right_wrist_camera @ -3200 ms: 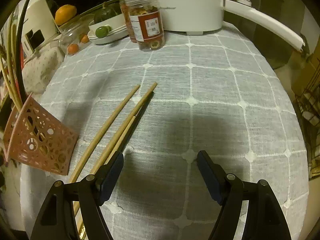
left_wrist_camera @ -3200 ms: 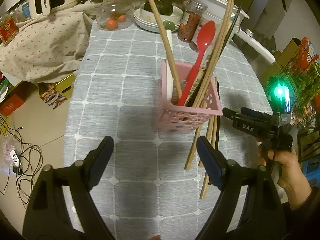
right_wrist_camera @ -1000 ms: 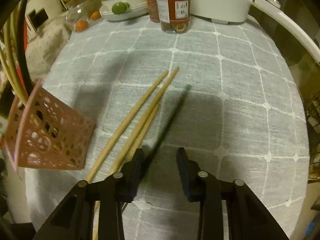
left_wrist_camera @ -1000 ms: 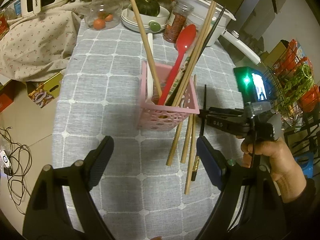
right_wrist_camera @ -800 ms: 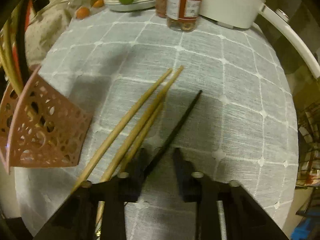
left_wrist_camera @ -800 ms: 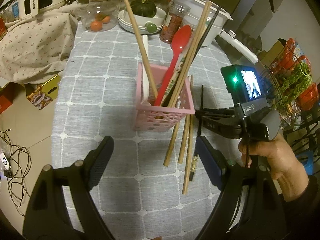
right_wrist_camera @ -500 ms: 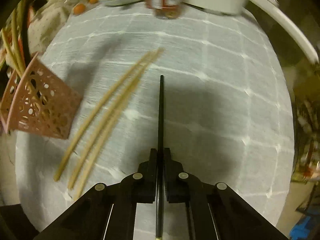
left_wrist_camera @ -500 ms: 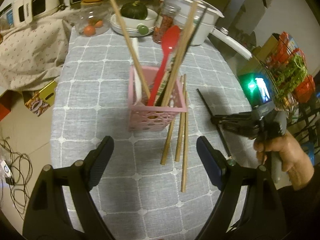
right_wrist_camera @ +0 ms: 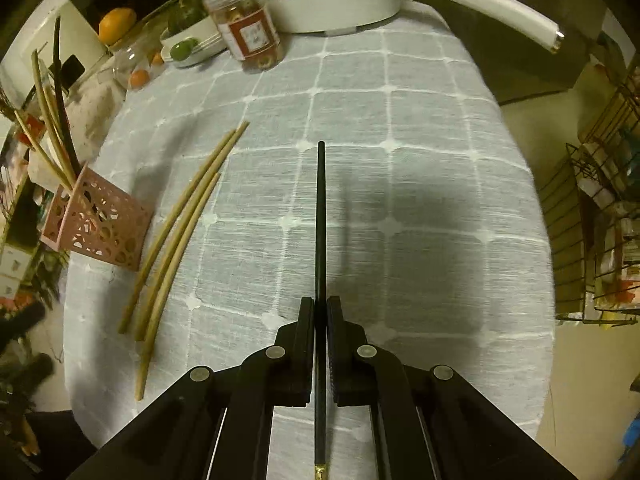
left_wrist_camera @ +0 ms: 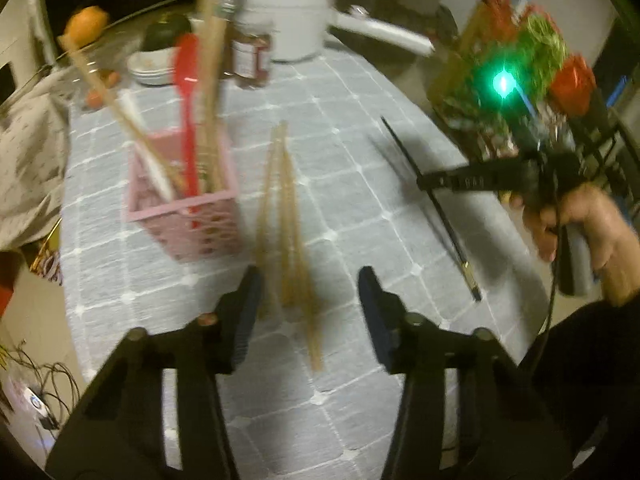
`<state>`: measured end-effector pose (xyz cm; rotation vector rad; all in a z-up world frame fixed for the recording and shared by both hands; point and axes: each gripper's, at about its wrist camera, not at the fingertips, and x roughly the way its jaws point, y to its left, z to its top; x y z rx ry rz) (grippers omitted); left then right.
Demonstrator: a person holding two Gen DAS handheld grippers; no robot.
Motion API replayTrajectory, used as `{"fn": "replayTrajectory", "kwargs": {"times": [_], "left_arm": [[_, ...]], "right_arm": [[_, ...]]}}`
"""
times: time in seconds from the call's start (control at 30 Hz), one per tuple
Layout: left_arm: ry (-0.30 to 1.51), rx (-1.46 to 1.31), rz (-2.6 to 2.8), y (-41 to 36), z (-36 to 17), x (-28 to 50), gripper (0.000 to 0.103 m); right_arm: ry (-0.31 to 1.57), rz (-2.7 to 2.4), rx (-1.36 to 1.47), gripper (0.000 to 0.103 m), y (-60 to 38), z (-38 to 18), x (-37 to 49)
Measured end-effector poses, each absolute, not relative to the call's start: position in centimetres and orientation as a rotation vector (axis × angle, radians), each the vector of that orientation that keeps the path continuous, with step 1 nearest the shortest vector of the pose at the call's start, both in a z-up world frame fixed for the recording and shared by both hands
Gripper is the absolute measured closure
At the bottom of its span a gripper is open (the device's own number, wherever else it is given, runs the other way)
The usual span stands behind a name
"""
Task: Organize utensils
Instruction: 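Grasp the wooden chopsticks with the left tool while the right tool holds the black chopstick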
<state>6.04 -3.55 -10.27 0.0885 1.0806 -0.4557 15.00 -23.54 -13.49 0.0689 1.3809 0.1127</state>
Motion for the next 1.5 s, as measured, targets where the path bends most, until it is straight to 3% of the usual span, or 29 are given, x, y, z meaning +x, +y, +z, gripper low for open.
{"fn": "replayTrajectory", "kwargs": {"times": [0.23,0.57,0.9,1.03,1.13,1.37,1.5], "left_arm": [[1.188,0.158,-0.442,-9.8,-13.5,9.8,0.069],[1.32,0.185,-0.226,-11.8,-16.8,18.1,0.07],[1.363,0.236,-0.171,-12.3,-18.1,19.5,0.07],[1.387,0.243,-0.186,-13.0,-18.5,19.9,0.079],[1.392,0.279,-0.184,-13.7,-19.1,19.9,0.079],[1.412,0.152,-0.195,-12.3,-19.2,20.6,0.079],[1.382,0.157,-0.201,-12.0,-19.1,20.1,0.088]], "right_arm": [[1.462,0.075,0.097,0.097,-27.2,-15.6,14.1],[1.491,0.106,0.153,0.097,-29.5,-16.0,13.8],[1.497,0.147,0.183,0.096,-30.1,-16.2,14.3],[1.487,0.14,0.199,0.095,-30.4,-16.3,14.4],[1.488,0.136,0.222,0.094,-30.5,-16.3,14.6],[1.472,0.133,0.216,0.089,-30.2,-16.2,14.9],[1.446,0.125,0.197,0.089,-29.8,-16.3,15.6]]}}
